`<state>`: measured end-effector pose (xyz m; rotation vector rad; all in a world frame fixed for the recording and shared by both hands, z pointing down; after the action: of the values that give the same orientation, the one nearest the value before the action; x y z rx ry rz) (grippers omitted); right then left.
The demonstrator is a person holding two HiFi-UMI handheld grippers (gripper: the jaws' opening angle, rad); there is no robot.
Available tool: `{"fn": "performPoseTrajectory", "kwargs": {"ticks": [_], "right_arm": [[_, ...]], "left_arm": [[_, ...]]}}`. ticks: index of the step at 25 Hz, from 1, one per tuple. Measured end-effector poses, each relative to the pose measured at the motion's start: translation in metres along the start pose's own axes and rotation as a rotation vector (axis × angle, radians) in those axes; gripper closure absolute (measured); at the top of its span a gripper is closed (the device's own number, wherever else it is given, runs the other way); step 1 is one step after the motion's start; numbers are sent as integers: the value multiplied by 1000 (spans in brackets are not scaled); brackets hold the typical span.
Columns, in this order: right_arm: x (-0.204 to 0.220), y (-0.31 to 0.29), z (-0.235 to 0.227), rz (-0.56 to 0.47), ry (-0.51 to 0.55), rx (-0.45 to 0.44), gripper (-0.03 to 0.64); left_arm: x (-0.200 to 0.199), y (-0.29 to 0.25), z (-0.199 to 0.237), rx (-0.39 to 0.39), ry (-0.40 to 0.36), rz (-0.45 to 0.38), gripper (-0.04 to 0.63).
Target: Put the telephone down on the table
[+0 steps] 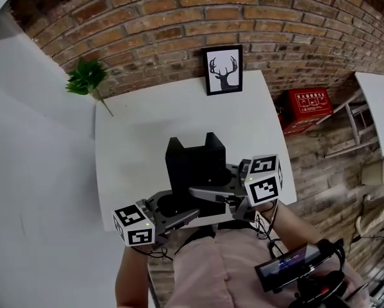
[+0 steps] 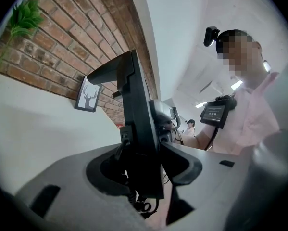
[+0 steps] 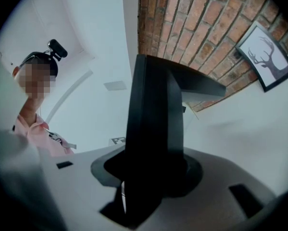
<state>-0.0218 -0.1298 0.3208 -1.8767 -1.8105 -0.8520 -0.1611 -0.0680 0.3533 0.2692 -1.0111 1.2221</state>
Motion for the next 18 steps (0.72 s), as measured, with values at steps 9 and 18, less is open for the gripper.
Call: {"fn": "performPoseTrajectory", "kwargs": {"ticks": [9,18], "right_arm": [[-1,1,-21,17,-34,30,434],[-2,2,-43,30,-56,45,430]], "left_arm": [[4,-8,16,-6,56,2,383],[7,-19,35,-7,99,-4,385]]}}
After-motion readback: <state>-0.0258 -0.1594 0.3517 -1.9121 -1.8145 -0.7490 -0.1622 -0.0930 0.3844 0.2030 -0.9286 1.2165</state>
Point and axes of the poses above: the fingertips, and each gripper's own axes: y backward along the fingers, z to its left, x out of its underside, the point moved 8 cm from there along y, backward along the fingers, and after that the axes turned 11 degrees about -x, right-handed, at the moved point
